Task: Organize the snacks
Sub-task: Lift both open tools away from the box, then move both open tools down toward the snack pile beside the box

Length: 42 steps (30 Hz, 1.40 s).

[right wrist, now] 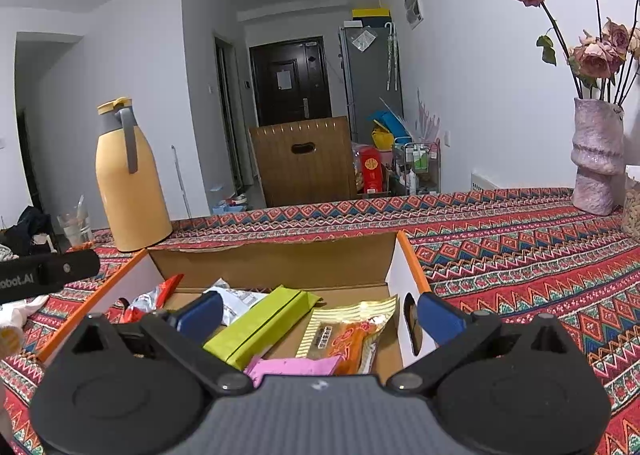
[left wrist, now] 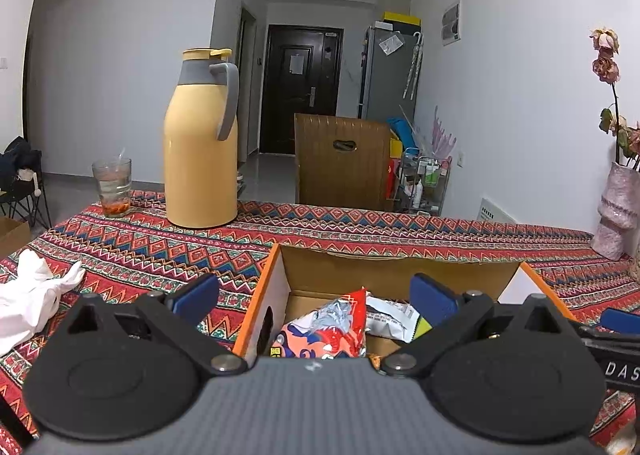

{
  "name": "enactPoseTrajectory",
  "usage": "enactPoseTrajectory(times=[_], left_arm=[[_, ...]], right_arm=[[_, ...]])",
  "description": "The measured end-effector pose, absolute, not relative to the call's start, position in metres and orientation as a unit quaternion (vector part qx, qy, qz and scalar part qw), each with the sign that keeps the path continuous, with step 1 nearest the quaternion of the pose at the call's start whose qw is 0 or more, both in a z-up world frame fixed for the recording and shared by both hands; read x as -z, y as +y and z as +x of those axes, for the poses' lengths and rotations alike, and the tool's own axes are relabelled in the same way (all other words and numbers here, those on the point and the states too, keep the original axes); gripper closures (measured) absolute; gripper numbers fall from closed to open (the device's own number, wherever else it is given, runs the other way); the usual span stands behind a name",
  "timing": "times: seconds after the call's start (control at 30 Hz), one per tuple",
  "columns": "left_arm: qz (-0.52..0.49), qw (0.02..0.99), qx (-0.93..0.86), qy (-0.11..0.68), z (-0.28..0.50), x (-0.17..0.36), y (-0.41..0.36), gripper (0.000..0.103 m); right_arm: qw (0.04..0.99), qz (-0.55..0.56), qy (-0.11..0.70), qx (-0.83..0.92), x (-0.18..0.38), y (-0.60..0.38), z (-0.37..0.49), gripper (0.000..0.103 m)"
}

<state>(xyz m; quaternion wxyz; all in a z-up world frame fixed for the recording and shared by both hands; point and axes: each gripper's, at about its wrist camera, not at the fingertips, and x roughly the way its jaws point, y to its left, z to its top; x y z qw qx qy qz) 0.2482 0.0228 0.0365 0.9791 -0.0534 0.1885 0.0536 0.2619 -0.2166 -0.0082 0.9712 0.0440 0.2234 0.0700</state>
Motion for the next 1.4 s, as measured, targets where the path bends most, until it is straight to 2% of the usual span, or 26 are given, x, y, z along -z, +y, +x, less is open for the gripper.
enactPoseTrajectory(times=[0.47, 1.4], left_arm=[[-0.047, 0.978, -0.048, 0.196, 0.216, -0.053, 0.016, 0.0], [-0.052, 0.964, -0.023, 0.261, 0.11, -0.017, 0.004, 0.0]], right_arm=[[0.973, 0.046, 0.213, -0.071, -0.014, -0.238, 0.225, 0.0], [0.958, 0.042, 0.271, -0.082, 0.027, -0.265, 0.1, 0.0]])
